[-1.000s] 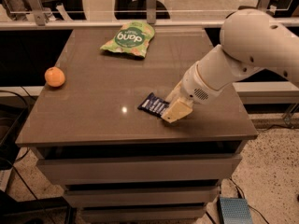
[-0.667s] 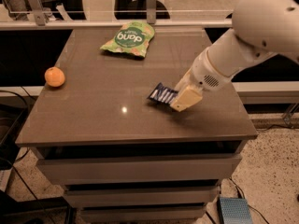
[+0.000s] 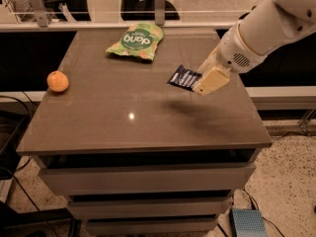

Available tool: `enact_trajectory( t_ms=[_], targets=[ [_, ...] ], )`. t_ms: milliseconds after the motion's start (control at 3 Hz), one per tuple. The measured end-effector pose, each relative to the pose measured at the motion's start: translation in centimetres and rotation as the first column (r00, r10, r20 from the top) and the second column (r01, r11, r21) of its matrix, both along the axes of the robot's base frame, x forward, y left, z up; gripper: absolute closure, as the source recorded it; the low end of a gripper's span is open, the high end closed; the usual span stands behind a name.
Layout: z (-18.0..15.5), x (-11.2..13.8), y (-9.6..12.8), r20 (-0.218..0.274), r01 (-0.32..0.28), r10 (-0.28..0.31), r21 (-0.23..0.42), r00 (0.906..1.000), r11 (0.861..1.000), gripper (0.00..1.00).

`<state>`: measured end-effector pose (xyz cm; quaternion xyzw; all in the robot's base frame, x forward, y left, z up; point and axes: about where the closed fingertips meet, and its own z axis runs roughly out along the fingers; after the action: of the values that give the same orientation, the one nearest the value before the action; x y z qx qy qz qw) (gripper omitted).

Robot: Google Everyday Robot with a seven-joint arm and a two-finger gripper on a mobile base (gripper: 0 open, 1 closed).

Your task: Move rxbar blueberry near green rice chip bag

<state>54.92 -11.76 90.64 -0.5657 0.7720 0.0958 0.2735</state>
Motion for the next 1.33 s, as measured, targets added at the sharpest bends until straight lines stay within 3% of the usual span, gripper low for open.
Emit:
enact_trajectory(
  t_ms=[333, 667, 1000, 1333],
  targets=[
    [0.2, 2.4, -0.4, 0.033, 0.024, -0.025, 0.008, 0.9992, 1.000, 1.00],
    [-0.6, 7.7, -0.6, 0.039, 0.050, -0.050, 0.009, 0.9980, 0.999, 1.00],
    [-2.4, 13.9, 0.0, 0.015, 0.066, -0.066, 0.008, 0.9977, 0.998, 1.00],
    [-3.6, 18.7, 1.8, 0.005, 0.069, -0.069, 0.014, 0.9976, 0.998, 1.00]
  ],
)
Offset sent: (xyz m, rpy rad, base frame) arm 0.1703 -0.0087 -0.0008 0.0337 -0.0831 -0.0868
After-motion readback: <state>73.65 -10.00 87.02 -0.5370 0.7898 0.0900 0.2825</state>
